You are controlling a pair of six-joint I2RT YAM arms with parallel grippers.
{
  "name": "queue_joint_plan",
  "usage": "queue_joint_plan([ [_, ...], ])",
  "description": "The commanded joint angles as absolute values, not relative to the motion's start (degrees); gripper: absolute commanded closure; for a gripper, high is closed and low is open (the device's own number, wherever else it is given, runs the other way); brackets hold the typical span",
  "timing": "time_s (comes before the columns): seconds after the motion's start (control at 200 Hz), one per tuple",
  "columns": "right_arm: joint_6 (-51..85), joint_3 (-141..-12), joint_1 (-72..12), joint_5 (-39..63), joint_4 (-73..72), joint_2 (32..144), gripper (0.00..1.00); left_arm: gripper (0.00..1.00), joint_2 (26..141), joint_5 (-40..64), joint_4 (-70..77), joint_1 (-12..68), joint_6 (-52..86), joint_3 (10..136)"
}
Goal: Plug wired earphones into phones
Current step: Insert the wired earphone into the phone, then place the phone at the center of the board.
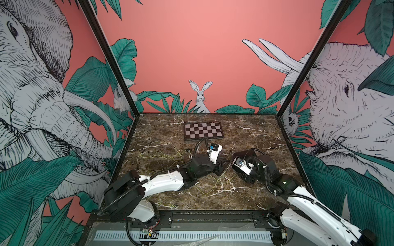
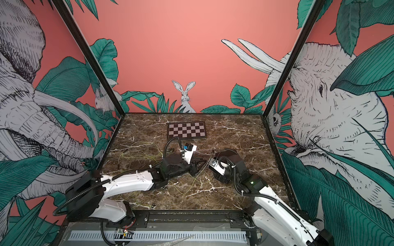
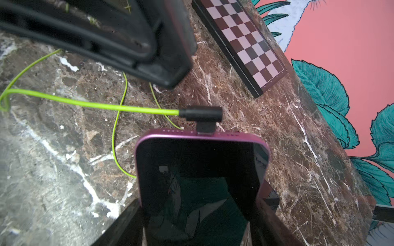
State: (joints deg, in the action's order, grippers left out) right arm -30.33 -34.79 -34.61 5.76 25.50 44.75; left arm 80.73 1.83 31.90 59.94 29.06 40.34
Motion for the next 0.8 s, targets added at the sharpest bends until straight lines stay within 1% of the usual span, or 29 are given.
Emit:
queue_joint_plan([
  [0.0, -37.17, -39.23, -34.85, 7.47, 35.20, 45.62, 0.42, 0.62, 75.97, -2.95, 30.29, 59.42, 26.76, 39.70],
  [0.07, -38.43, -40.64, -34.80, 7.01, 40.58, 46.17, 0.41, 0.55, 74.34, -3.87, 28.26, 58.93, 24.94, 39.38],
  [0.17, -39.57, -40.98, -34.77, 6.89, 45.72, 46.20, 0.41, 0.54, 71.75, -4.83, 24.12, 58.04, 22.50, 39.24],
  [0.275, -41.23, -40.82, -34.64, 5.80, 51.13, 46.73, 0.41, 0.49, 68.66, -6.61, 21.52, 56.67, 21.63, 37.94],
  [0.375, -42.81, -39.83, -34.20, 2.77, 55.11, 48.41, 0.41, 0.49, 65.78, -6.61, 19.37, 55.00, 21.08, 36.46],
  [0.475, -43.24, -38.93, -33.43, 2.41, 57.49, 50.71, 0.41, 0.48, 63.49, -6.79, 16.41, 53.95, 20.22, 35.86],
  [0.79, -46.19, -35.92, -26.22, 3.64, 56.42, 55.37, 0.41, 0.49, 59.69, -5.61, 10.76, 52.04, 18.07, 34.70],
])
